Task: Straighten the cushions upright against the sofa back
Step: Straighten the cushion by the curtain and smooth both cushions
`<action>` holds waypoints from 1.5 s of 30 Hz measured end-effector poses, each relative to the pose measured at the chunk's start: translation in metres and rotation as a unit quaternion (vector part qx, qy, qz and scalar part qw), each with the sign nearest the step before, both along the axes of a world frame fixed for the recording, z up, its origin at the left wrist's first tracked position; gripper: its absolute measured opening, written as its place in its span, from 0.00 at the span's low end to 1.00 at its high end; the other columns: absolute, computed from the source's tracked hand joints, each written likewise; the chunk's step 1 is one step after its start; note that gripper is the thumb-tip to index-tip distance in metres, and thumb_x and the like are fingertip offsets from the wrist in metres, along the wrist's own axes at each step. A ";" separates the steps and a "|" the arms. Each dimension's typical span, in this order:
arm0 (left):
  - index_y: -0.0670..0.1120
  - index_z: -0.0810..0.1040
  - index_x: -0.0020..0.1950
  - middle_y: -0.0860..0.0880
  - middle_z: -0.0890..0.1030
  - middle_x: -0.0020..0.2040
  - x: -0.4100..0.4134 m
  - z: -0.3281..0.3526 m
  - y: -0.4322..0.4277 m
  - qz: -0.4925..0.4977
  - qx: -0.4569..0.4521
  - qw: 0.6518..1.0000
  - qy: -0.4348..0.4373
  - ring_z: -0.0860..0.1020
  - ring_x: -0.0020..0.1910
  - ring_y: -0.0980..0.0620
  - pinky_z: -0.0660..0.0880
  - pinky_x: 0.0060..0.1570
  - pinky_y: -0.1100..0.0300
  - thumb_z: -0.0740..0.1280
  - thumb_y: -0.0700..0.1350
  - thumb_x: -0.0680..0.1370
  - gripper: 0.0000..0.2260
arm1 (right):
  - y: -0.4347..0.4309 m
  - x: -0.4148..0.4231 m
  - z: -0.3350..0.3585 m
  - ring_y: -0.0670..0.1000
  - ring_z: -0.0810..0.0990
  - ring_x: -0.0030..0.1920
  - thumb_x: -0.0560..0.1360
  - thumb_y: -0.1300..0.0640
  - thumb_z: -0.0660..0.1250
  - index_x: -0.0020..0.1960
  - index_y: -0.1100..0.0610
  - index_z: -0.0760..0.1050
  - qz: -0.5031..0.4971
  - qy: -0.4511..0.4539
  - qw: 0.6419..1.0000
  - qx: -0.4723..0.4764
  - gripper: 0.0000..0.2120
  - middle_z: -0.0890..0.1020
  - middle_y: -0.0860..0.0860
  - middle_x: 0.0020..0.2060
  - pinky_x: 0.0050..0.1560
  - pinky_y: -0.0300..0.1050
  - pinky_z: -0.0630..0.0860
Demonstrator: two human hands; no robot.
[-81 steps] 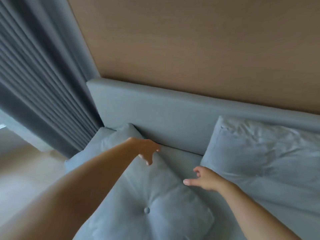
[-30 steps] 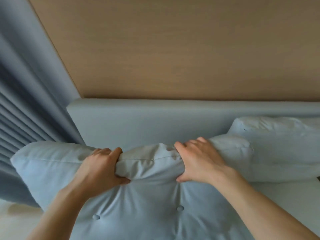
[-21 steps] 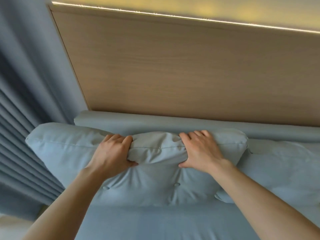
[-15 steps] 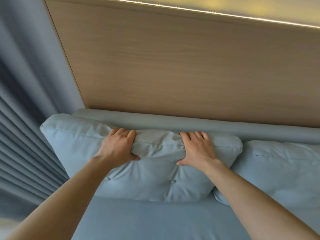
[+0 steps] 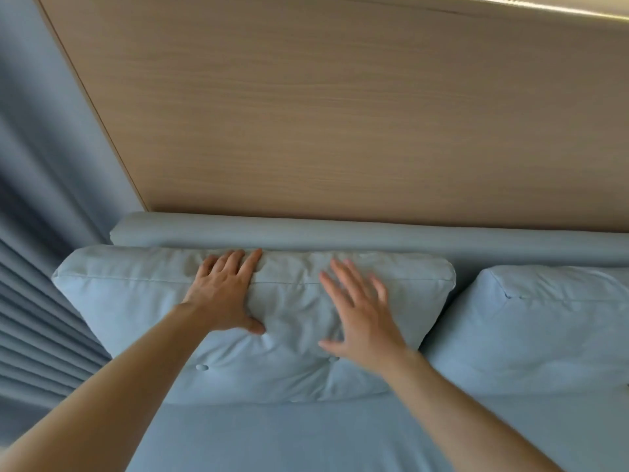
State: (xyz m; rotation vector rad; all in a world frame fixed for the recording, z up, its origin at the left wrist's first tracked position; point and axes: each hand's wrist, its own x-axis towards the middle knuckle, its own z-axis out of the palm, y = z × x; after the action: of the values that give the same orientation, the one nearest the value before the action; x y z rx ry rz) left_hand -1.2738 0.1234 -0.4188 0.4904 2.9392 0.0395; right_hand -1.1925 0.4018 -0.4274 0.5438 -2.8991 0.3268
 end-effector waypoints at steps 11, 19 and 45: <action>0.53 0.41 0.84 0.47 0.55 0.84 -0.020 0.006 0.056 -0.106 -0.013 0.994 -0.027 0.52 0.82 0.44 0.52 0.79 0.39 0.72 0.79 0.57 0.67 | -0.099 0.085 -0.149 0.60 0.74 0.64 0.60 0.18 0.66 0.82 0.53 0.57 -0.375 -0.352 0.080 -0.854 0.62 0.65 0.62 0.78 0.70 0.66 0.64; 0.55 0.65 0.77 0.51 0.80 0.63 -0.013 0.003 0.065 -0.087 0.043 0.995 0.036 0.77 0.62 0.46 0.68 0.66 0.50 0.79 0.70 0.62 0.48 | -0.119 0.027 -0.116 0.64 0.76 0.68 0.52 0.15 0.69 0.66 0.48 0.79 -0.406 -0.292 0.094 -0.861 0.52 0.80 0.57 0.66 0.69 0.75 0.68; 0.53 0.31 0.82 0.41 0.48 0.85 -0.005 0.027 0.178 -0.059 -0.036 0.995 -0.070 0.46 0.84 0.42 0.44 0.78 0.36 0.76 0.75 0.60 0.70 | 0.039 0.074 -0.120 0.64 0.68 0.74 0.73 0.28 0.65 0.80 0.55 0.61 -0.460 -0.402 0.258 -0.749 0.46 0.69 0.62 0.73 0.68 0.71 0.67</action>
State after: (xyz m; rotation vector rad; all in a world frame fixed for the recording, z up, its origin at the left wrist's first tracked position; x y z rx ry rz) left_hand -1.2789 0.3011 -0.3918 0.6215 2.7601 -0.0457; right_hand -1.1186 0.4407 -0.5471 -1.8169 -1.0271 2.8188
